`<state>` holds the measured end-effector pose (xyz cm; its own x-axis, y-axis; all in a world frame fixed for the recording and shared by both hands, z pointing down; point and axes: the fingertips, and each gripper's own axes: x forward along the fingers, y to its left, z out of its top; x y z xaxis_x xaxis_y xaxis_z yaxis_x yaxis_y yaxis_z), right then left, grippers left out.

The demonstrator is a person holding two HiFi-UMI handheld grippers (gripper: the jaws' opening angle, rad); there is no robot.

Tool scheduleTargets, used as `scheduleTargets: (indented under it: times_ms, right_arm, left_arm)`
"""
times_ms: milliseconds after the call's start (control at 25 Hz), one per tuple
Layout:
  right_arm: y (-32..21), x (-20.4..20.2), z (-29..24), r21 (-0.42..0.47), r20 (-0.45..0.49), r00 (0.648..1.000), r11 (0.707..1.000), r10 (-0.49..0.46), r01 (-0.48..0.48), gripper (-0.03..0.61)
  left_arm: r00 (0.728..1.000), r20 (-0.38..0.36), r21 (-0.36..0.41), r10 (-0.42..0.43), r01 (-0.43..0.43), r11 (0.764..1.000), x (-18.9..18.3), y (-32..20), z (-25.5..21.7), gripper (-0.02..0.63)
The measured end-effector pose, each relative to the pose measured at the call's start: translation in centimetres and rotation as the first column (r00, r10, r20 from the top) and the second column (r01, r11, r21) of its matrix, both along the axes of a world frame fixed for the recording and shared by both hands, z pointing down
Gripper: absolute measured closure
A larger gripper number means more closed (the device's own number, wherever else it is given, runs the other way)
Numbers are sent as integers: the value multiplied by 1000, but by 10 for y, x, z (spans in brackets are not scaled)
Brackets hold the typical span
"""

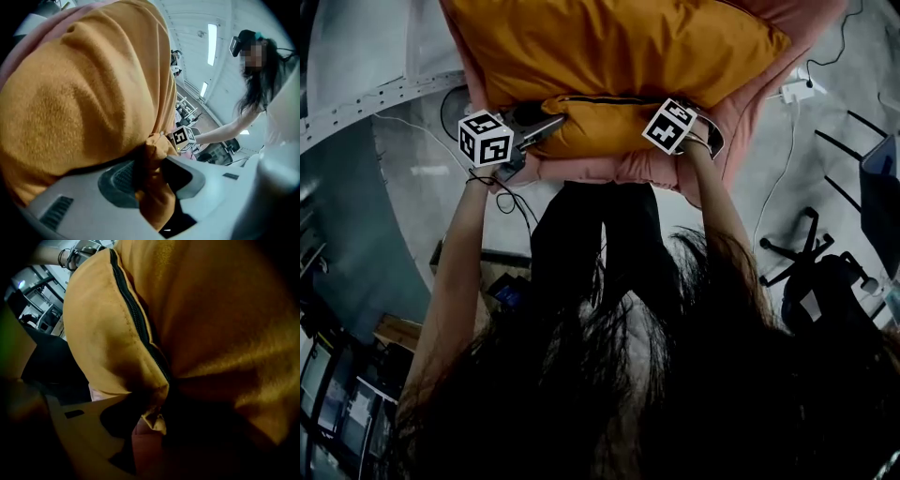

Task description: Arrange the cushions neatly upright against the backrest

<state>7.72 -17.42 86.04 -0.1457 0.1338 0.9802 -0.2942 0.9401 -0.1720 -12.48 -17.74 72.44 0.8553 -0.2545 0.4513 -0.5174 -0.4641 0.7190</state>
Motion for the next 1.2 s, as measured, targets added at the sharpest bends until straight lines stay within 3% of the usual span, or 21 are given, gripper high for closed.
scheduleTargets:
  times_ms: [160, 320, 520, 640, 800, 1000, 1080, 1200]
  right_arm:
    - [15, 4, -10, 11, 36, 999, 1000, -28, 28, 449]
    - [24, 10, -22, 24, 40, 999, 1000, -1, 0, 425]
    - [29, 24, -47, 73, 46, 993, 991, 109, -112, 329]
    - [24, 29, -80, 97, 100, 973, 971, 208, -218, 324]
    - [13, 41, -131, 139, 206, 921, 921, 332, -363, 324]
    - [15, 39, -206, 160, 324, 841, 851, 433, -500, 324]
    - [12, 35, -236, 186, 386, 800, 811, 459, -555, 324]
    - [8, 29, -279, 207, 500, 708, 724, 500, -658, 325]
  left_arm:
    - [998, 59, 19, 12, -14, 1000, -8, 16, -4, 448]
    - [985, 174, 53, 9, -19, 998, -20, 25, -8, 420]
    - [945, 325, 68, 18, -42, 997, -38, 35, -18, 328]
    - [940, 333, 126, -69, 28, 992, -54, 25, -42, 322]
    - [944, 260, 189, -201, 155, 970, -69, 4, -89, 322]
    - [944, 192, 274, -269, 212, 938, -66, -6, -152, 323]
    - [944, 180, 308, -276, 212, 927, -58, -6, -174, 324]
    - [947, 172, 335, -270, 201, 920, -42, -4, -196, 324]
